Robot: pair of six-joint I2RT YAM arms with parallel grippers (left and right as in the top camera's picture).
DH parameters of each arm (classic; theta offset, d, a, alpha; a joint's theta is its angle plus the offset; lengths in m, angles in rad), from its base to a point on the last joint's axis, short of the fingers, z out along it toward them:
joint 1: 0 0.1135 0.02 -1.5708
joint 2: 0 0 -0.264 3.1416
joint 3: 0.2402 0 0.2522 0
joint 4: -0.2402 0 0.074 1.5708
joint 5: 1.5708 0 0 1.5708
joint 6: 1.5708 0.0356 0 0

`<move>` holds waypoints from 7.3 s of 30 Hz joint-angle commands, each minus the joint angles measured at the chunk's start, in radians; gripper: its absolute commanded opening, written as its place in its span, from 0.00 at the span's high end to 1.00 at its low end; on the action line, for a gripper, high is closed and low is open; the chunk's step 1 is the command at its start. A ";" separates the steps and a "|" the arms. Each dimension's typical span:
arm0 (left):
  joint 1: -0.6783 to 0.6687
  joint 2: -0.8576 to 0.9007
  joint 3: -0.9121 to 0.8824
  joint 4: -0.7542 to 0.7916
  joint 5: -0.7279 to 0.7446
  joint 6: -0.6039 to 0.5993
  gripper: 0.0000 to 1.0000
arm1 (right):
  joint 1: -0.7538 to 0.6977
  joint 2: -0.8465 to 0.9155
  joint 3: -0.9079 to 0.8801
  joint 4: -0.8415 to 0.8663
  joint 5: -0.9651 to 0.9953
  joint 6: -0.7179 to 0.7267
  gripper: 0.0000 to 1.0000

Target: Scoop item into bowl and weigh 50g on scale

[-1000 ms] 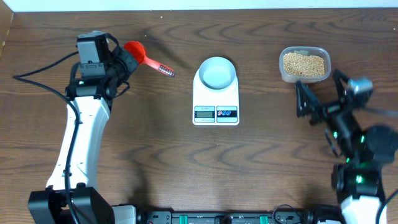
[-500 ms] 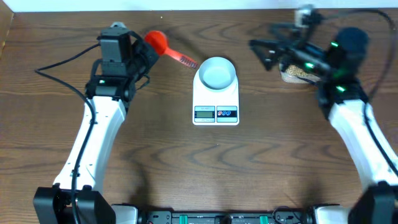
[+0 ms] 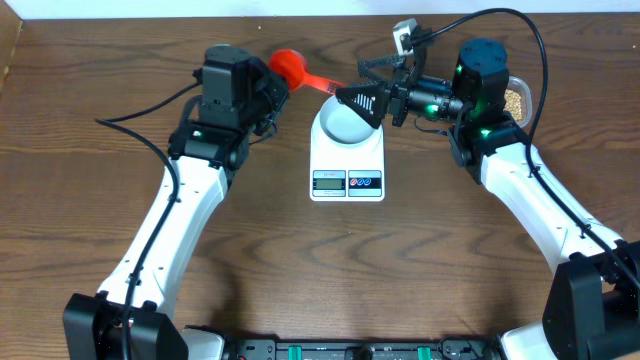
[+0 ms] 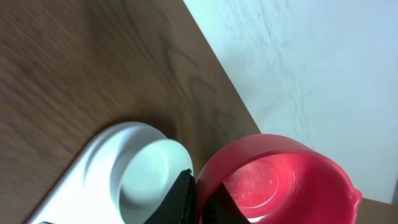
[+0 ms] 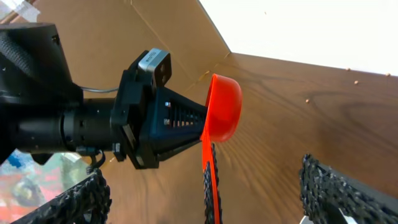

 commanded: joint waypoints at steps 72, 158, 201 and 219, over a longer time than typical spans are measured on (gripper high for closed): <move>-0.080 0.009 0.007 -0.023 0.036 0.024 0.93 | 0.078 -0.001 0.025 -0.113 0.145 0.040 0.81; -0.325 0.248 -0.014 -0.278 -0.085 0.835 0.92 | -0.435 -0.061 0.420 -1.223 0.553 -0.459 0.99; -0.446 0.395 -0.014 -0.175 -0.084 1.020 0.35 | -0.435 -0.061 0.418 -1.243 0.554 -0.459 0.99; -0.448 0.405 0.009 -0.147 -0.085 1.135 0.35 | -0.435 -0.061 0.418 -1.278 0.569 -0.489 0.99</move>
